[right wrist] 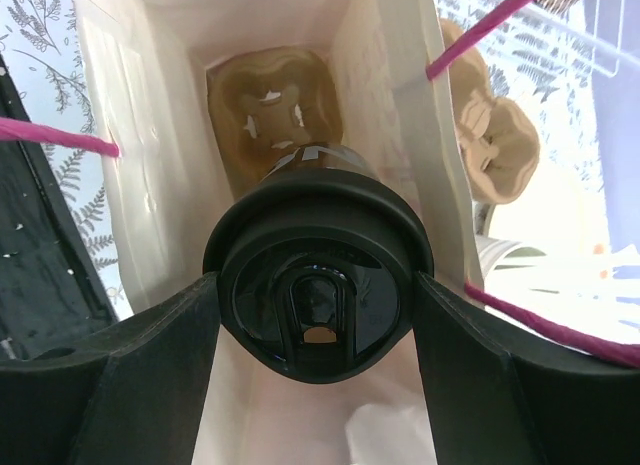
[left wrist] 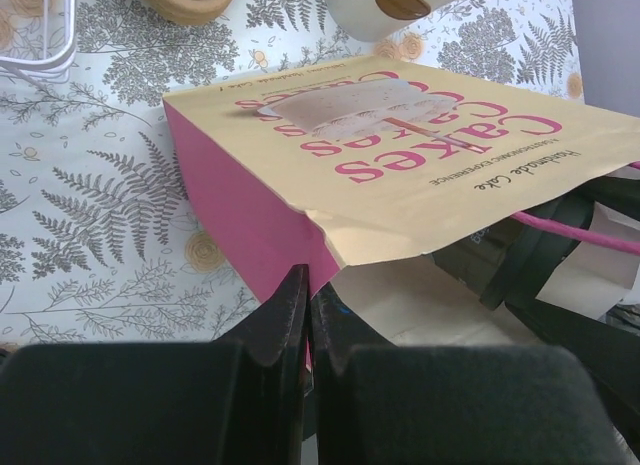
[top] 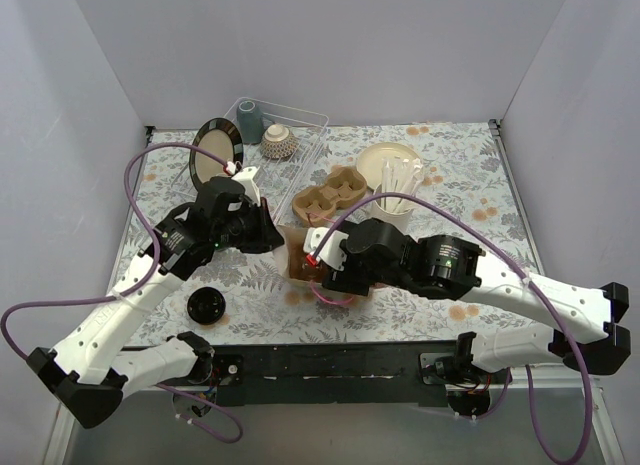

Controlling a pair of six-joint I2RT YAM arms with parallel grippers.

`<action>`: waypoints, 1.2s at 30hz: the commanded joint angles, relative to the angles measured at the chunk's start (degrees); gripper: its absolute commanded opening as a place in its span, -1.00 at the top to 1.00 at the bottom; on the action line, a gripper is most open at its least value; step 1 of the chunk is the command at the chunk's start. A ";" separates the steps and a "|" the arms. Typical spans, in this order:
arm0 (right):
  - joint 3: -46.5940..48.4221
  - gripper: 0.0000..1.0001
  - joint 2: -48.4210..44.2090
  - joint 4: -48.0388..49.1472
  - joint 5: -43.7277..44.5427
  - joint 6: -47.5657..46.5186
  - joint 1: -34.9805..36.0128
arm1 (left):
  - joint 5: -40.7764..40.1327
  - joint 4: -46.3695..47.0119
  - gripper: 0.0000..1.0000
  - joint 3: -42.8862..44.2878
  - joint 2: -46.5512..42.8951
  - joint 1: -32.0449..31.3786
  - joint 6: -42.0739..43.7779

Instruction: Pack the takeout coffee

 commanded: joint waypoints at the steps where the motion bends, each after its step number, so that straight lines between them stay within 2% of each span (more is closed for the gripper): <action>1: 0.48 -0.08 1.27 4.34 1.71 -5.34 1.52 | -2.74 -1.55 1.00 1.71 -1.89 -0.43 3.20; 4: 1.09 -0.08 2.68 4.34 2.24 -6.83 2.40 | -4.50 -1.99 1.00 2.42 -2.60 -0.43 4.43; 10: 1.45 -0.08 6.02 3.90 1.80 -5.44 4.59 | -2.92 -3.92 1.00 2.25 -3.56 -0.43 3.04; 11: 1.27 -0.08 6.19 4.33 1.72 -4.82 4.94 | -1.88 -3.67 0.93 1.98 -3.91 -0.43 2.86; 13: 0.92 -0.06 6.46 5.82 2.41 -2.81 6.00 | -1.60 -3.66 0.49 1.37 -4.97 -0.43 1.81; 15: 1.09 -0.04 7.51 6.18 3.21 -1.39 7.14 | -2.13 -5.41 0.14 1.54 -4.89 -0.43 -0.83; 18: 1.27 -0.04 9.09 6.18 4.44 0.63 8.81 | -0.90 -8.32 0.01 0.58 -5.76 -0.43 -4.07; 23: -0.92 -0.04 8.75 9.07 6.72 1.69 9.52 | -0.64 -8.50 0.00 -2.67 -7.96 -0.43 -5.58; 31: -2.59 -0.05 8.22 9.17 8.84 1.42 9.43 | 2.09 -6.13 0.10 -5.66 -4.80 -0.43 -6.02; 36: -4.00 -0.06 6.55 7.95 8.84 1.08 9.43 | 1.82 -5.95 0.83 -5.84 -4.97 -0.43 -5.23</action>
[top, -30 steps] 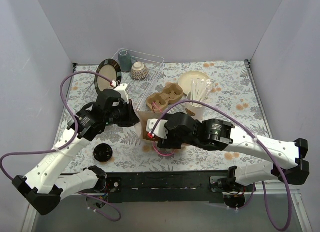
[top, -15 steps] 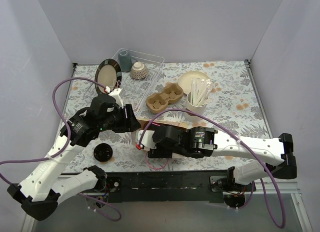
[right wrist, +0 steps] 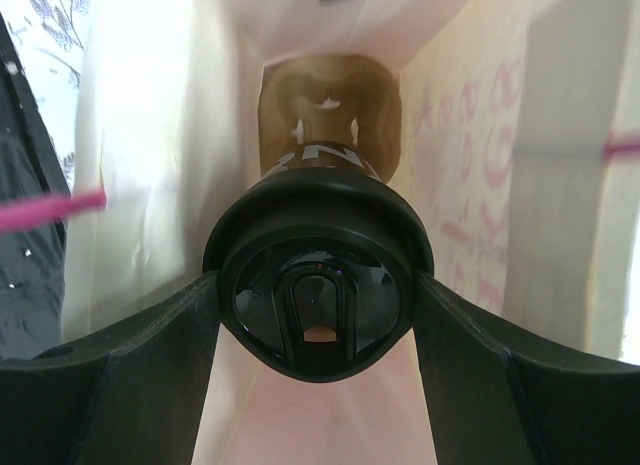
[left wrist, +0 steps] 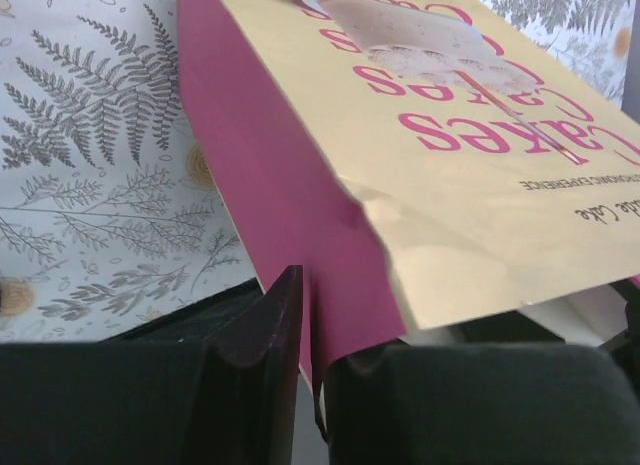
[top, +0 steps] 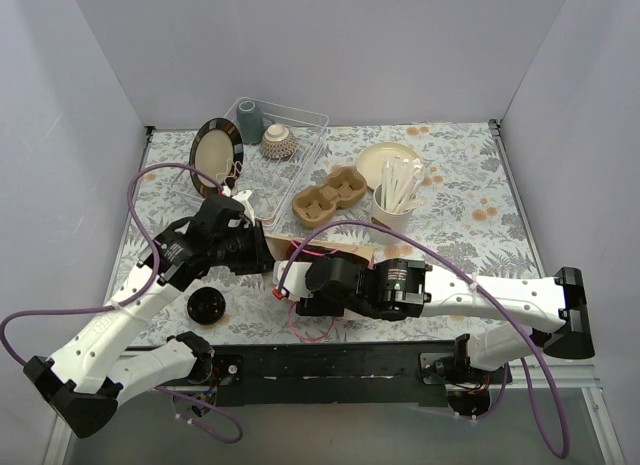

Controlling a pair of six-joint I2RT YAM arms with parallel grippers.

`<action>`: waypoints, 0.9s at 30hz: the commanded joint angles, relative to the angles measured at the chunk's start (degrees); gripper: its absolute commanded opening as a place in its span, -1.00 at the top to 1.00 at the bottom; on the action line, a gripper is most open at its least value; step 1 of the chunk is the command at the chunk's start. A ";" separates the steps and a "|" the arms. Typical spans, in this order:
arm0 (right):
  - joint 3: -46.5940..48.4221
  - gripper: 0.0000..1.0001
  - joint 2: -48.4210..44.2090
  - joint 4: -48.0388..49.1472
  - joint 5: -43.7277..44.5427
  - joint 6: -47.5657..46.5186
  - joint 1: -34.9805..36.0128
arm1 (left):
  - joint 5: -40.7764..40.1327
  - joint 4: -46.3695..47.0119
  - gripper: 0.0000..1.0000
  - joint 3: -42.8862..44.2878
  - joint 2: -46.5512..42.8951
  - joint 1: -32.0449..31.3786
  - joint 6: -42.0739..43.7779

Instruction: Pack the takeout coffee

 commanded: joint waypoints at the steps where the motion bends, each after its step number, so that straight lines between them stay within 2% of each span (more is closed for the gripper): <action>1: -0.90 -0.07 -2.87 -0.55 1.16 -0.56 0.12 | 0.88 1.22 0.88 -0.25 -1.58 -0.19 0.97; 3: -0.37 -0.07 -3.22 -1.88 0.99 -0.66 0.12 | 0.80 1.83 1.00 -0.51 -2.46 -0.19 1.41; 9: 0.16 -0.07 -3.14 -7.07 1.77 0.05 0.12 | 2.10 4.29 1.00 -1.38 -6.15 -0.19 1.77; 14: -4.76 -0.06 -3.23 -0.93 3.71 -4.34 -0.40 | 6.15 6.94 1.00 -6.92 -9.23 -0.19 3.08; 20: -3.53 -0.05 -0.33 1.36 4.51 -5.48 -2.34 | 4.67 4.13 0.97 -7.80 -9.06 -0.19 6.33; 22: -3.27 -0.04 0.11 2.33 3.98 -6.37 -2.52 | 4.05 3.95 0.89 -7.89 -8.97 -0.19 6.43; 25: -3.18 -0.04 0.55 1.63 3.01 -5.84 -2.78 | 3.87 4.12 0.32 -6.93 -8.53 -0.19 5.73; 27: -3.27 -0.04 0.47 1.80 1.88 -4.79 -2.78 | 4.31 3.34 0.03 -5.53 -8.18 -0.19 3.80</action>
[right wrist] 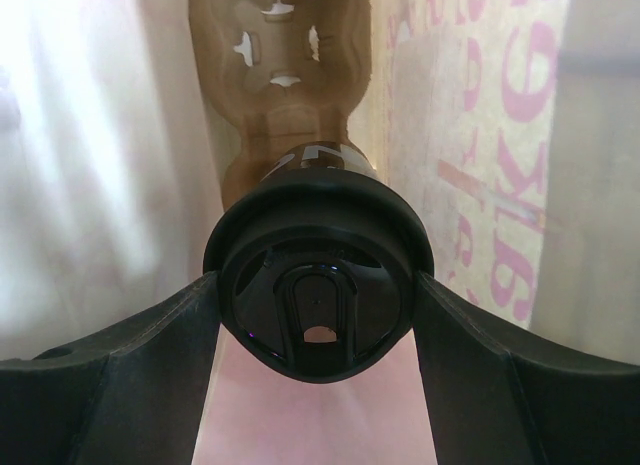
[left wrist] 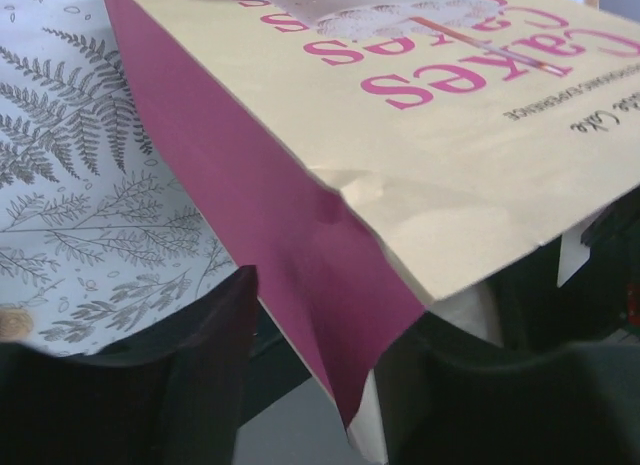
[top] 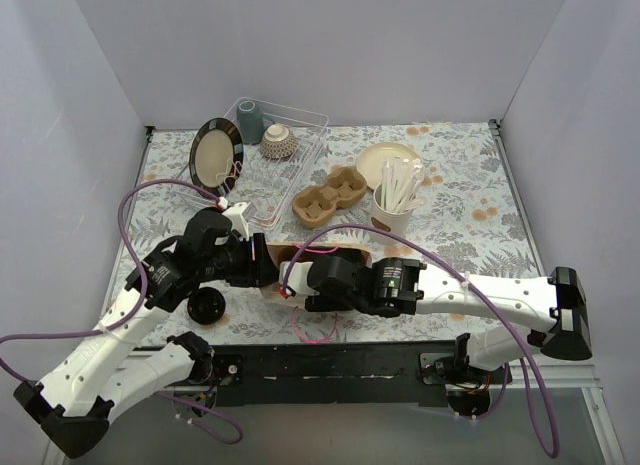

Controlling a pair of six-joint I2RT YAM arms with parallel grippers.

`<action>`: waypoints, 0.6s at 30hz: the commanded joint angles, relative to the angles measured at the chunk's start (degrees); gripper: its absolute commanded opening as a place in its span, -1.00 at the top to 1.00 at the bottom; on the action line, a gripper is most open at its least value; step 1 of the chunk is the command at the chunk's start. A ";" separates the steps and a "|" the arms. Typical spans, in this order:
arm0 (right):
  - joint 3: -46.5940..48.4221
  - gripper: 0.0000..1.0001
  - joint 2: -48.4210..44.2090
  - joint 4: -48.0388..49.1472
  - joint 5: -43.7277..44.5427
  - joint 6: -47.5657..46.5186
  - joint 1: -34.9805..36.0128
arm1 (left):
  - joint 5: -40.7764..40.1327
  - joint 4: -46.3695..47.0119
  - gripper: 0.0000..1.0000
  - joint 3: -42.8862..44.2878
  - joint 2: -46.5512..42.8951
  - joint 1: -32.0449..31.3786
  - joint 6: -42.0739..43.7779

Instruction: Pack the takeout coffee

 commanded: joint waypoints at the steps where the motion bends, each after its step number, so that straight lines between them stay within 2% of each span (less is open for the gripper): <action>1: 1.08 -0.03 0.33 2.96 -1.52 0.76 0.02 | 0.99 -1.50 -0.02 2.00 0.63 -0.19 -1.83; 3: 1.25 -0.01 0.68 3.14 -2.05 1.38 -0.07 | 1.52 -3.16 -0.11 1.65 0.20 -0.19 -4.11; 6: 1.87 -0.01 1.65 3.49 -1.26 2.79 -0.07 | 1.17 -4.49 -0.12 -0.02 -2.09 -0.19 -5.52; 9: 2.66 -0.01 3.14 4.11 -1.35 3.49 -0.07 | -0.84 -6.15 -0.05 -0.73 -2.18 -0.19 -5.79; 10: 2.83 -0.01 3.32 4.28 -1.43 3.49 -0.07 | -0.85 -6.42 0.09 -0.90 -1.75 -0.19 -5.70; 12: 3.01 0.00 3.85 4.46 -1.52 3.58 -0.07 | -0.50 -5.99 0.19 -1.25 -1.30 -0.19 -5.78; 18: 3.89 -0.01 4.03 4.90 -1.79 0.96 -0.07 | -2.52 -7.12 0.74 -0.20 -0.43 -0.19 -4.13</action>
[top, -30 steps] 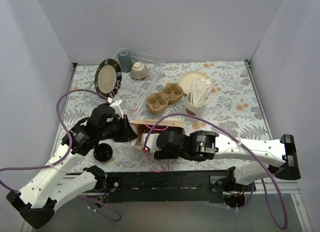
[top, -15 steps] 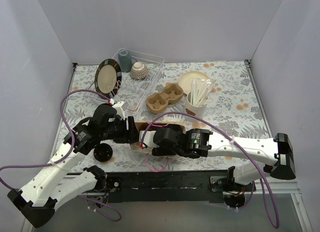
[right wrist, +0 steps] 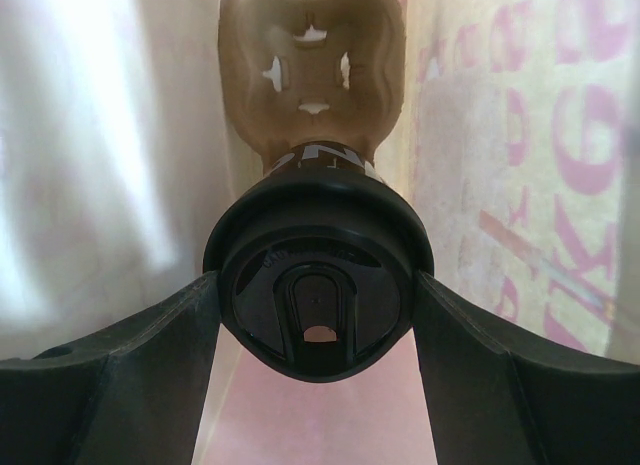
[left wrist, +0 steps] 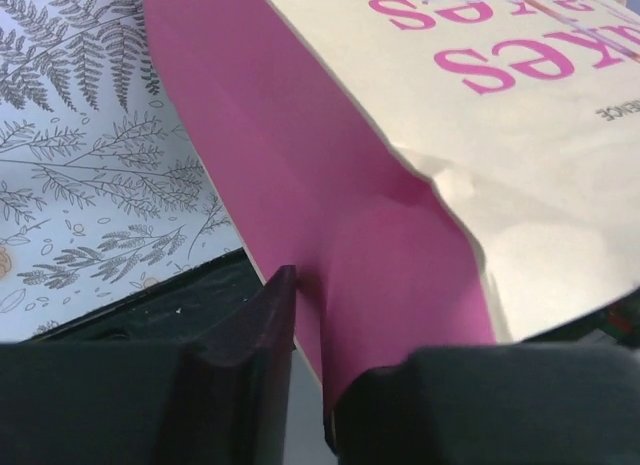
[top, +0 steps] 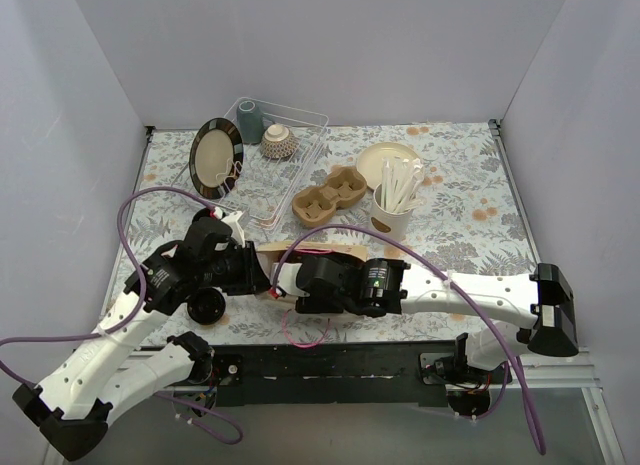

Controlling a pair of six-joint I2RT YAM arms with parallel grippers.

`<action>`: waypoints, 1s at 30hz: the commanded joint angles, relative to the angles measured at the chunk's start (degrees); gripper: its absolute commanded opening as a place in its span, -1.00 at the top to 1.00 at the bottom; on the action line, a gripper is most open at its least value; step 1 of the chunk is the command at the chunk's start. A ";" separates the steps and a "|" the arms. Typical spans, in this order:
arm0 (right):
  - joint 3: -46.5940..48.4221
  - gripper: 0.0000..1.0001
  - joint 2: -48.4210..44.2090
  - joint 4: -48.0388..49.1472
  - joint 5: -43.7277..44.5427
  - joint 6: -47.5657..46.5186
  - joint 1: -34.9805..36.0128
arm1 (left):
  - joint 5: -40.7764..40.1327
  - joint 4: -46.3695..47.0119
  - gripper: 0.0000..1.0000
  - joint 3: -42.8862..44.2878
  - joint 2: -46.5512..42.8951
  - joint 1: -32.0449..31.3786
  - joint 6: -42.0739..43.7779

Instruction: Pack the takeout coffee

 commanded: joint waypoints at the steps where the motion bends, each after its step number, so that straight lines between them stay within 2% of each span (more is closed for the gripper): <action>1: 2.58 -0.01 -0.39 3.02 0.14 -2.22 -0.07 | -3.65 -2.75 0.78 1.13 0.89 -0.19 3.15; 3: 1.79 -0.02 -0.91 3.37 -0.30 -3.89 -0.07 | -4.54 -2.85 0.98 1.40 0.37 -0.19 4.31; 4: 0.48 -0.02 -1.09 3.72 -0.21 -4.07 -0.07 | -4.28 -2.50 1.00 1.49 0.10 -0.19 4.75; 13: -2.96 0.00 -2.94 3.38 0.40 -5.21 -0.34 | -4.10 0.32 1.00 -0.18 -2.71 -0.19 4.22; 16: -2.70 0.00 -2.15 2.67 3.29 -5.74 -0.34 | -3.66 0.15 1.00 0.34 -2.45 -0.19 4.75; 25: -3.84 0.00 -1.62 3.11 6.02 -3.73 -0.60 | -6.04 1.38 1.00 0.96 -1.84 -0.19 5.02; 30: -3.32 0.00 -3.29 2.67 3.39 -1.45 -1.04 | -10.43 -0.99 1.00 2.36 0.45 -0.19 5.10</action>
